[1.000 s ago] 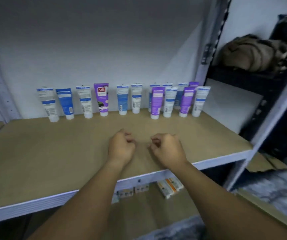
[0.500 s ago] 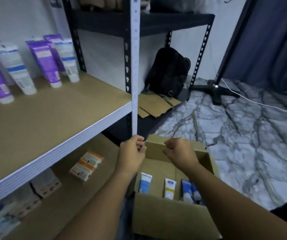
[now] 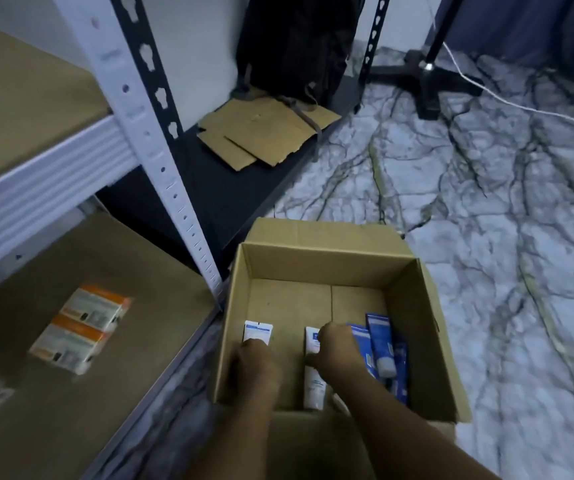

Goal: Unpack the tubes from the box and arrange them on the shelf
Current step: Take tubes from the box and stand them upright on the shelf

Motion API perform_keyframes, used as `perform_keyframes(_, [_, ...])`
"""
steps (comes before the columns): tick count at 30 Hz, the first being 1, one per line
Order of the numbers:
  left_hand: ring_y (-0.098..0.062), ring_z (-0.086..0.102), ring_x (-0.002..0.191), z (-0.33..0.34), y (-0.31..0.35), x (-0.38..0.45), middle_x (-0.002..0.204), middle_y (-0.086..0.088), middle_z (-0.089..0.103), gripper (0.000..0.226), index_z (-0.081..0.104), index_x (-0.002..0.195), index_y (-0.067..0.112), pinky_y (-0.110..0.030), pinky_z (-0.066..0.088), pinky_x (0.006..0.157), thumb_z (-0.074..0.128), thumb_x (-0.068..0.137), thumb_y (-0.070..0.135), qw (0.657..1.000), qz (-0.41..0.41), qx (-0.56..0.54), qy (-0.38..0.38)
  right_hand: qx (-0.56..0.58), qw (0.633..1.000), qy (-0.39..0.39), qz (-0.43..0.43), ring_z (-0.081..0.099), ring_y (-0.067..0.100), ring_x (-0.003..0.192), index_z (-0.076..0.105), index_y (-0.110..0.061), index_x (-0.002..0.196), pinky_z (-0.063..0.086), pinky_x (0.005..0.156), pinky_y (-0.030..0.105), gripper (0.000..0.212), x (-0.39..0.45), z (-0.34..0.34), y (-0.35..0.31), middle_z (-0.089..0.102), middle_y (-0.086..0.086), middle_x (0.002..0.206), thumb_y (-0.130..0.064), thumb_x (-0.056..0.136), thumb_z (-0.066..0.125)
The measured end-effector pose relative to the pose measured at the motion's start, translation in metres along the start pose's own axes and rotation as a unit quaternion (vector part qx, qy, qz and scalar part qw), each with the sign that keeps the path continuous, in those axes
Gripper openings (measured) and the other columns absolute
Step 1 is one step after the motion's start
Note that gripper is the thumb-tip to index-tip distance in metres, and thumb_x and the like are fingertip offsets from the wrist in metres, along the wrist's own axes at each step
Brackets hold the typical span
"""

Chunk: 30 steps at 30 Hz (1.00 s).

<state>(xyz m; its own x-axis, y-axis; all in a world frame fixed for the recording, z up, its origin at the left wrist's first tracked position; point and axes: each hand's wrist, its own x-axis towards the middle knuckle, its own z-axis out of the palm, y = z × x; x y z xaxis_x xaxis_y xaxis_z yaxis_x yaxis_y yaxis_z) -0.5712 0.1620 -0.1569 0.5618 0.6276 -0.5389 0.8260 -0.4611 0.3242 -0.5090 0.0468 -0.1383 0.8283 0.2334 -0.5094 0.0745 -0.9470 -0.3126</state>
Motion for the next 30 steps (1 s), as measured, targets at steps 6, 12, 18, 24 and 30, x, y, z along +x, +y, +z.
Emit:
perform_keyframes(6, [-0.024, 0.063, 0.11, 0.02, 0.002, 0.017, 0.119, -0.007, 0.065, 0.026, 0.061, 0.116, 0.014, -0.03, 0.052, 0.084, 0.064, 0.091, 0.014, 0.995, 0.049, 0.089, 0.012, -0.012, 1.0, 0.005, 0.02, 0.063, 0.022, 0.103, 0.06, -0.013, 0.111, 0.053, 0.086, 0.03, 0.019, 0.02, 0.034, 0.004, 0.062, 0.006, 0.115, -0.017, 0.094, 0.054])
perform_keyframes(12, [-0.025, 0.058, 0.117, 0.03, 0.0, 0.031, 0.127, -0.007, 0.06, 0.043, 0.058, 0.124, 0.015, -0.033, 0.051, 0.092, 0.075, 0.085, 0.02, 0.995, 0.066, 0.077, -0.023, -0.004, 0.998, 0.019, 0.058, 0.055, 0.02, 0.112, 0.044, -0.017, 0.13, 0.048, 0.095, 0.033, 0.046, 0.023, 0.043, 0.005, 0.049, 0.006, 0.126, -0.027, 0.09, 0.063])
perform_keyframes(18, [-0.025, 0.066, 0.101, 0.024, -0.007, 0.035, 0.111, -0.006, 0.068, 0.042, 0.063, 0.109, 0.015, -0.04, 0.057, 0.086, 0.082, 0.072, 0.012, 0.997, 0.053, -0.031, -0.038, 0.167, 0.979, 0.03, 0.11, 0.063, 0.014, 0.091, 0.06, -0.016, 0.103, 0.057, 0.084, 0.031, 0.03, 0.017, 0.042, 0.011, 0.063, 0.001, 0.104, -0.021, 0.079, 0.076])
perform_keyframes(24, [-0.019, 0.067, 0.097, -0.009, -0.005, 0.006, 0.106, 0.002, 0.07, 0.035, 0.058, 0.104, 0.024, -0.041, 0.059, 0.081, 0.076, 0.081, 0.004, 0.966, 0.08, -0.237, -0.058, 0.36, 0.924, 0.109, 0.076, 0.068, 0.011, 0.076, 0.067, -0.018, 0.095, 0.062, 0.066, 0.037, 0.023, -0.004, 0.014, 0.008, 0.069, -0.001, 0.088, -0.027, 0.078, 0.079])
perform_keyframes(30, [-0.009, 0.067, 0.097, -0.079, 0.001, -0.041, 0.105, 0.006, 0.069, 0.034, 0.058, 0.105, 0.025, -0.03, 0.058, 0.08, 0.074, 0.084, 0.004, 0.924, 0.162, -0.343, -0.05, 0.478, 0.869, 0.122, -0.015, 0.073, 0.017, 0.076, 0.074, -0.018, 0.089, 0.059, 0.075, 0.051, 0.008, -0.044, -0.036, -0.01, 0.076, 0.002, 0.078, -0.018, 0.086, 0.067])
